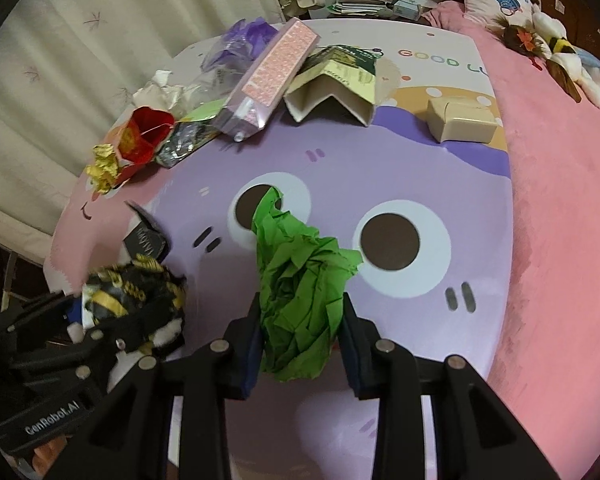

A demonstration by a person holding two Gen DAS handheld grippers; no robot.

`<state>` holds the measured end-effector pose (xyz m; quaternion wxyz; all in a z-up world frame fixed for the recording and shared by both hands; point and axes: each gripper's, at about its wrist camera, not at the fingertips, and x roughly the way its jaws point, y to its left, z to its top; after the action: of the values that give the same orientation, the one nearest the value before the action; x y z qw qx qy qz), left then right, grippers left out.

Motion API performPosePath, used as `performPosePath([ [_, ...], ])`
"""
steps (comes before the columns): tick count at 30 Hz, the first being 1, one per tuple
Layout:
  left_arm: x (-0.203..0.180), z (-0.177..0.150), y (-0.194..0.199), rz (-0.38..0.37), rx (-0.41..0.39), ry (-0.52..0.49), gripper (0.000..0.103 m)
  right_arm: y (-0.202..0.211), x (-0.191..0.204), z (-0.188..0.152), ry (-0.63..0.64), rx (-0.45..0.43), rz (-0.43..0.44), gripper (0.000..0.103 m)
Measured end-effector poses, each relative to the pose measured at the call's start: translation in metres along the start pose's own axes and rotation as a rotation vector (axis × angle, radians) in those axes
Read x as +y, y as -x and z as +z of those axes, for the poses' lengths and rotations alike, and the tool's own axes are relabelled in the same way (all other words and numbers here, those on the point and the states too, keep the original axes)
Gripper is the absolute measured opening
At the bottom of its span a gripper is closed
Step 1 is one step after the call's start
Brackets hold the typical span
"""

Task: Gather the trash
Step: 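Lower both tools over the bin and release the foil wrapper and green paper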

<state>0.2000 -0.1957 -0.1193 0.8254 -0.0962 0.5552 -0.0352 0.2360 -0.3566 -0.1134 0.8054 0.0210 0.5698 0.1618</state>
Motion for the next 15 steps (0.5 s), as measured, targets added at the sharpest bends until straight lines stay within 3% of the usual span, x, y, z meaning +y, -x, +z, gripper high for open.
performPosePath([
  [15, 0.021, -0.036, 0.128, 0.144, -0.148, -0.195, 0.038, 0.059, 0.068, -0.031, 0.061, -0.04, 0.098, 0.033],
])
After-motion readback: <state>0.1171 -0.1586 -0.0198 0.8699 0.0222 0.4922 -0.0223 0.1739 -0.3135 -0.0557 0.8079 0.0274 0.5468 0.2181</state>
